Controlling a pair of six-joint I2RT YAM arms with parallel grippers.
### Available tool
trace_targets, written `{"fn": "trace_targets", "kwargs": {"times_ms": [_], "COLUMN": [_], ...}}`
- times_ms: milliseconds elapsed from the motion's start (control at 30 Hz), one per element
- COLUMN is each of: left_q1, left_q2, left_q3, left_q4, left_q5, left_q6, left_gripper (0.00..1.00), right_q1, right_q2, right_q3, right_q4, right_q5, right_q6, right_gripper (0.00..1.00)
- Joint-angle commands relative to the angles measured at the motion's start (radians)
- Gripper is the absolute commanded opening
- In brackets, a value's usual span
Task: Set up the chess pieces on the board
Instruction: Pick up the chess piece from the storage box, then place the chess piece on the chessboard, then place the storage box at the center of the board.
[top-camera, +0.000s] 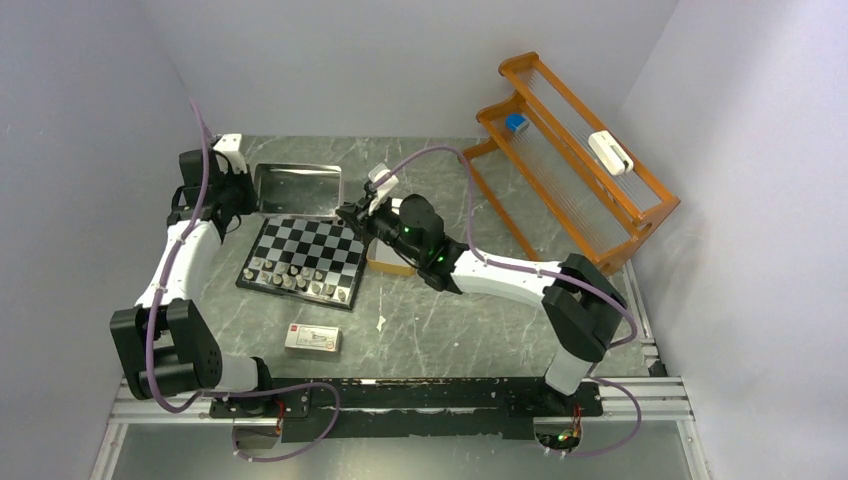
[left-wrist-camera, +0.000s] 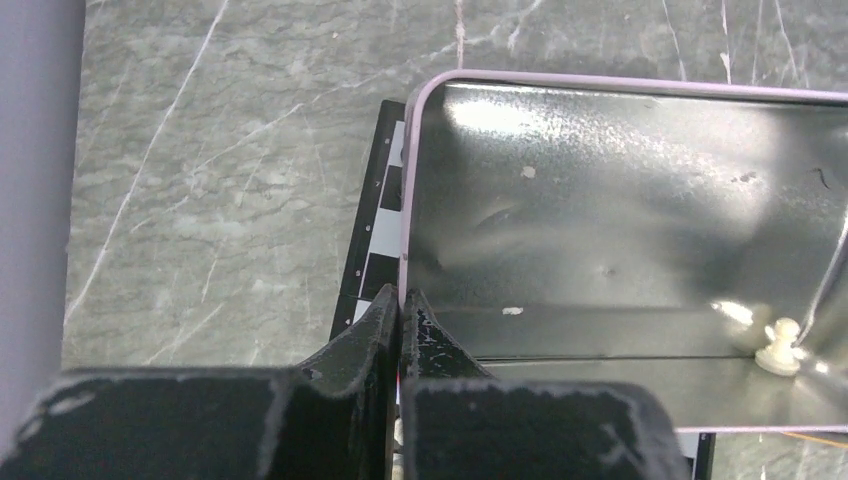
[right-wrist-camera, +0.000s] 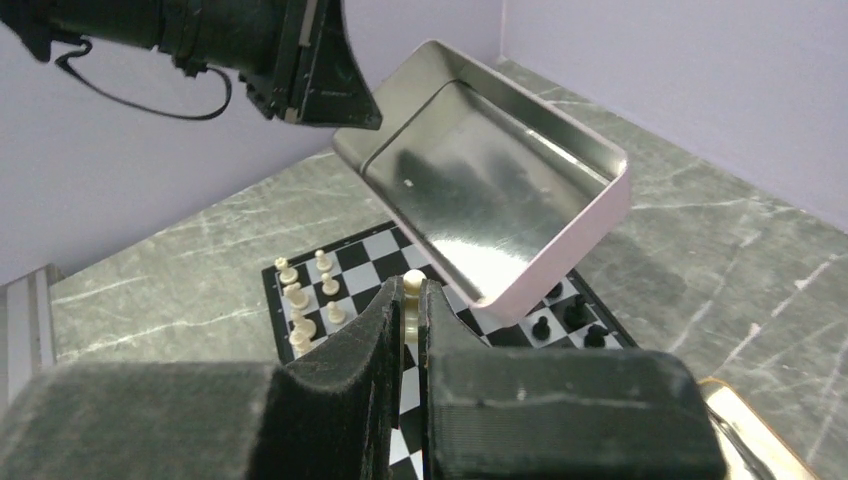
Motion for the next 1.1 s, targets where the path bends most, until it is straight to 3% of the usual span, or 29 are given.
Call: {"fn": "trace_targets", "kwargs": {"times_ms": [0,133,333,833,1067], "left_q1": [0.051,0.104,0.160,0.218,0.227], "left_q2": [0.003,0.038,0.030,0.054,0.112], "left_q3": [0.051,0.070,-0.020,-0.071,-0.073], "left_q4": [0.048,0.025,0.083,-0.001,-0.027], "left_q5": [-0.036,-0.076,-0.096,-0.370,-0.362], "left_q6": [-0.141,-0.209,-0.347,-0.571,-0.667], "left_gripper": [0.05,0.05,0.05,0.05,0.05], "right_q1": [0.010,0.012,0.019,0.019,0.019], "right_q2": [0.049,0.107,0.202,0.420,0.454], "right_q3": [-0.036,-0.052,-0.069,-0.044,-0.057], "right_q4": [0.150,0.210,0.274,0.452,0.468], "right_q5": [-0.071,-0.121,-0.154,-0.283,-0.300], "right_q6": [-0.025,-0.018,-0.024,-0.148,-0.192], "right_gripper": [0.00,0.00,0.00,0.00,0.00]}}
